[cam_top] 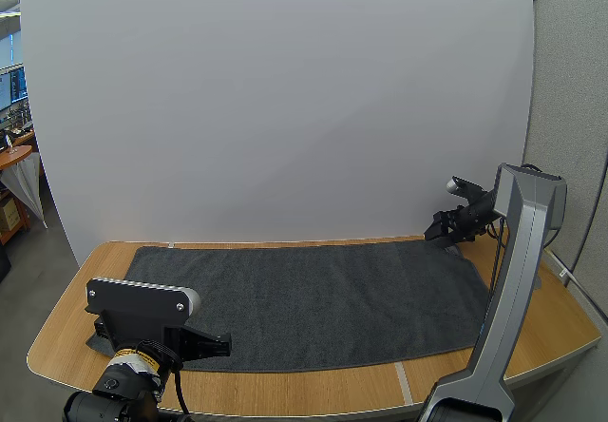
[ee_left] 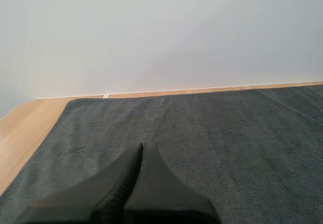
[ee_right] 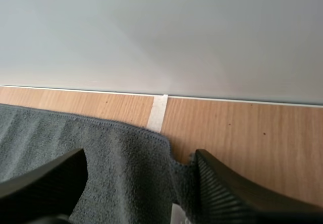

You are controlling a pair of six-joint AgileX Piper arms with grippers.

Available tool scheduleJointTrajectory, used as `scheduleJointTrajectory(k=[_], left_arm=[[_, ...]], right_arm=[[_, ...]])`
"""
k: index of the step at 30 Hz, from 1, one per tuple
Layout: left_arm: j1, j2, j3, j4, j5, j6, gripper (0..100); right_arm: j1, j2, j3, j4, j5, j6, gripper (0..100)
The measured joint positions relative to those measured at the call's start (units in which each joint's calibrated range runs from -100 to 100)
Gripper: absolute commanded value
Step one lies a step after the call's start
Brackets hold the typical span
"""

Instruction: Fold the towel

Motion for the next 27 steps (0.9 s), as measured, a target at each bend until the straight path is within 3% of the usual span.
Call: scheduleJointTrajectory(k=[26, 27], left_arm=[[0.00, 0.00, 0.00, 0.00, 0.00, 0.00, 0], [0.00, 0.00, 0.00, 0.00, 0.00, 0.00, 0]], right_arm=[[0.00, 0.43, 0.00, 3.49, 0.88, 0.40, 100], [0.00, 0.43, 0.00, 3.66, 0.88, 0.40, 88]])
